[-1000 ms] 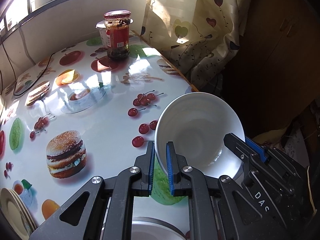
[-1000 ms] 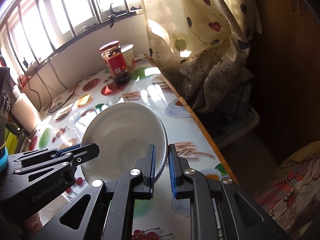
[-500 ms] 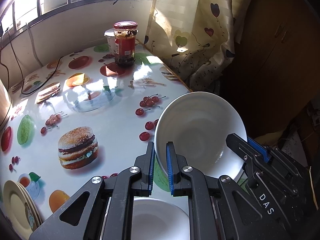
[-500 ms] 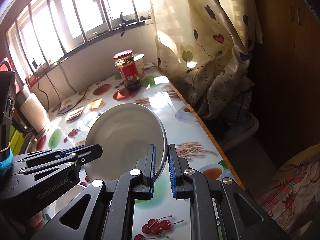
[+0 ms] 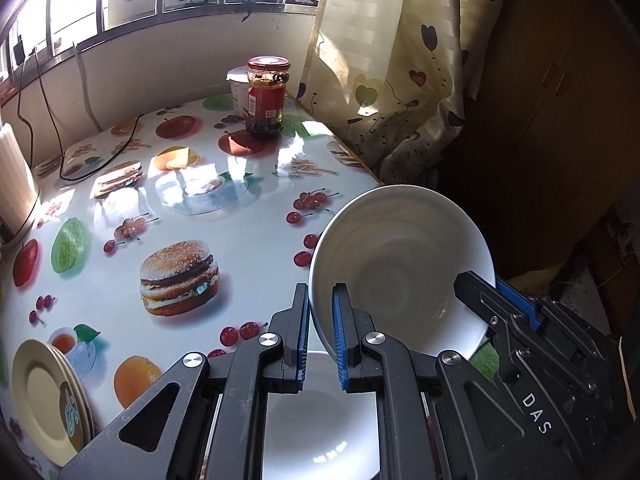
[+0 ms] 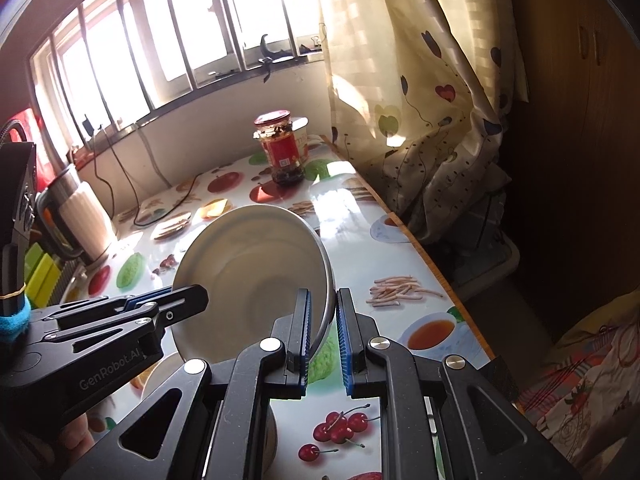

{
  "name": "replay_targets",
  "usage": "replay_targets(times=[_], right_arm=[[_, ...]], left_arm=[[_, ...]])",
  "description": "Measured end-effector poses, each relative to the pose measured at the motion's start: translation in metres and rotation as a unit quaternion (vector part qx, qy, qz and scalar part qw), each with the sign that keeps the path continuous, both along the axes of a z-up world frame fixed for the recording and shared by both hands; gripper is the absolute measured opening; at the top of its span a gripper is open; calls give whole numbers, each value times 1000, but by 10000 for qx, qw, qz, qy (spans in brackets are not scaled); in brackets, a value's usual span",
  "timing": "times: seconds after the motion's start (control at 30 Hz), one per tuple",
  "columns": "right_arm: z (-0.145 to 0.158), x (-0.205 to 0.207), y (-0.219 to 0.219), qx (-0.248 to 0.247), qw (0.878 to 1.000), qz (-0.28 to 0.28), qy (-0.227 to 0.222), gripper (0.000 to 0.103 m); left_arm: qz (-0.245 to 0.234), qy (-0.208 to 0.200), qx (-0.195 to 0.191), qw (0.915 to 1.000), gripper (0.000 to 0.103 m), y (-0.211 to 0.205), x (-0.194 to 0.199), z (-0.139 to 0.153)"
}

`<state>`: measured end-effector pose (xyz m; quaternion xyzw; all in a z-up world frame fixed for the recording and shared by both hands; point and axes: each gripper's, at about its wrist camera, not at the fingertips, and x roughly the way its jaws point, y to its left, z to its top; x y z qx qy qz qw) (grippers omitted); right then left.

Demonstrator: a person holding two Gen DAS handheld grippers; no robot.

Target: Organize plates and bowls

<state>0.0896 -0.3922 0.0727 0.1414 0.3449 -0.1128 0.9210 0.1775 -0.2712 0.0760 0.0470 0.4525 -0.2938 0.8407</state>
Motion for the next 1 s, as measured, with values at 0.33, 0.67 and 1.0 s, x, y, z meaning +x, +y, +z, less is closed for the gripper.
replay_targets(times=[0.33,0.67,1.0], right_arm=[[7,-14,21,-78,9999,90,-65,13],[6,-26,43,-70,9998,190,-69,13],[-3,-33,63,-31,9995,327,0,13]], left_arm=[[62,-91,-88,9999,12,24,-17,5],[157,-41,-111,9998,12,47,-29,2],[301,34,-126,9995,12,66,-37,-8]])
